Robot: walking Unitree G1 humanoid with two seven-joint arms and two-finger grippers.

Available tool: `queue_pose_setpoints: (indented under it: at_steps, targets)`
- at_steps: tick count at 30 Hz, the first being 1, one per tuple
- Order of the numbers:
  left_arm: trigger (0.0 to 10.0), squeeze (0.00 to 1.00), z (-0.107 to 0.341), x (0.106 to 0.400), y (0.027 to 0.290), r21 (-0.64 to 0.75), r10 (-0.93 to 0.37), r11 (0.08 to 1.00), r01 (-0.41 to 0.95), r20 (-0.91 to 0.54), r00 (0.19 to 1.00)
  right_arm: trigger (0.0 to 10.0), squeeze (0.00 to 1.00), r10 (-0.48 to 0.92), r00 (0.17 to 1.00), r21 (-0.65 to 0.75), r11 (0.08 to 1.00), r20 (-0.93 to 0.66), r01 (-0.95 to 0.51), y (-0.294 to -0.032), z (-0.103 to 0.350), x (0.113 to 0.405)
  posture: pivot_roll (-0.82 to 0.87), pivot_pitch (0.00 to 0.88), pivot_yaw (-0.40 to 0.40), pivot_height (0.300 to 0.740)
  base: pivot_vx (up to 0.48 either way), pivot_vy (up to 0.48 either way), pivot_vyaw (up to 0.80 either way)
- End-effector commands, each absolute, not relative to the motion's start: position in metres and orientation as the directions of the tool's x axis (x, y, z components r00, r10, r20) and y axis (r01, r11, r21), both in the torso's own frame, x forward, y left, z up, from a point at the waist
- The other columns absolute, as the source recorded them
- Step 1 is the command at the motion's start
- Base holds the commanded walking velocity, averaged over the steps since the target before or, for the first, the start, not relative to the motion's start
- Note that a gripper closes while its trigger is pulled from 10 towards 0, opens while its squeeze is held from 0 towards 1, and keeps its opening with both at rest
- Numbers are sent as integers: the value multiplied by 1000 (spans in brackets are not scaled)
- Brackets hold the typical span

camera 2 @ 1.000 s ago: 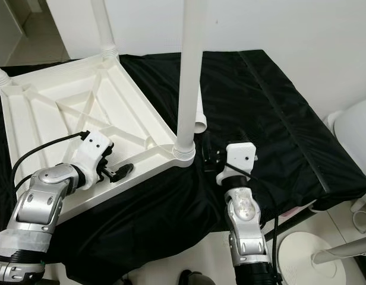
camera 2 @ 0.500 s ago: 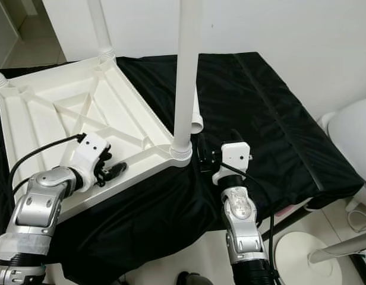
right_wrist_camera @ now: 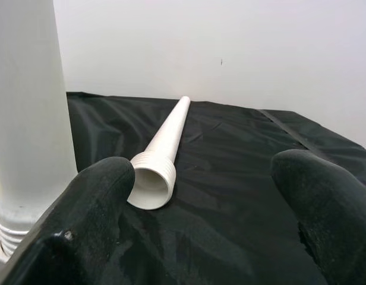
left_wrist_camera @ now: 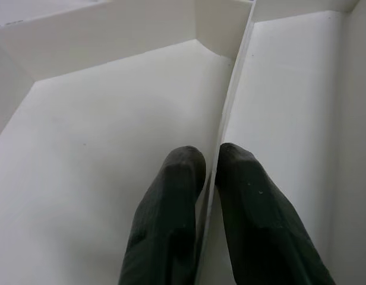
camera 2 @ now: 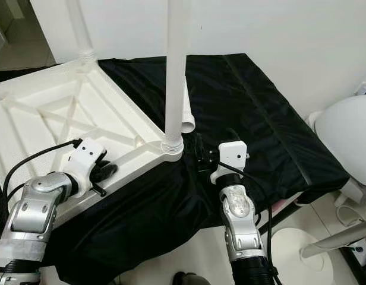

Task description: Building children table

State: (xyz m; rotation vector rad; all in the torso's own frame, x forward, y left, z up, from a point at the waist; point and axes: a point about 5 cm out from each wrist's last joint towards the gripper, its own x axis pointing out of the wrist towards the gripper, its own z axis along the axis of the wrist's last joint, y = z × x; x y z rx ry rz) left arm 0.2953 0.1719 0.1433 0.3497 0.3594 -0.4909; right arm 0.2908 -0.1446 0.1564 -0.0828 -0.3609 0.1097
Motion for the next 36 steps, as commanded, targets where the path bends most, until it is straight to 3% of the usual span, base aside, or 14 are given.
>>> queue_pose_setpoints:
  at_steps: [1,10,14,17,20,22,23,24,26,27,31,32,36]
  targets:
    - [0,0,128,289,219,352,-51,907,230,-452,891,10000,0,130,930,-106,989,344,-99,-145,154,290,99,109,-42,740,0,0,0]
    - [0,0,120,270,257,380,91,917,122,-495,864,10000,0,145,931,-115,987,336,-112,-145,152,289,103,119,-45,740,0,0,0]
    - [0,0,120,269,260,384,104,917,110,-496,862,10000,0,146,930,-115,987,337,-113,-145,152,289,103,119,-45,740,0,0,0]
    - [0,0,121,264,272,392,200,920,1,-471,859,10000,0,154,931,-117,986,331,-122,-144,150,290,109,113,-49,740,0,0,0]
    - [0,0,129,270,268,380,196,925,-27,-414,889,10000,0,160,930,-117,985,330,-128,-143,150,291,109,113,-49,740,0,0,0]
    - [10000,0,137,276,258,347,137,938,2,-375,917,10000,0,163,930,-117,984,330,-131,-142,150,291,116,112,-52,740,0,0,0]
    - [10000,0,137,276,258,347,137,938,2,-375,917,10000,0,163,930,-117,984,330,-131,-142,150,291,116,112,-52,740,0,0,0]
    - [10000,745,143,280,252,325,93,945,26,-346,934,10000,0,165,930,-118,984,330,-133,-142,150,291,116,112,-52,740,0,0,0]
    - [10000,745,148,283,245,272,46,961,44,-317,947,10000,0,167,929,-119,984,329,-135,-141,150,291,113,113,-49,740,0,0,0]
    - [10000,1000,157,287,235,240,-23,966,91,-270,963,10000,0,168,929,-120,983,329,-136,-141,150,291,111,114,-47,740,0,0,0]
    - [10000,1000,181,293,214,172,-163,967,187,-145,976,10000,0,165,931,-123,984,325,-132,-144,148,290,110,115,-44,740,0,0,0]
    - [10000,0,190,295,210,175,-184,964,198,-92,979,10000,0,163,932,-122,984,324,-129,-145,148,289,109,120,-40,740,0,0,0]
    - [10000,0,205,297,204,149,-219,965,217,-2,976,10000,0,159,933,-121,985,322,-126,-145,147,289,108,120,-39,740,0,0,0]
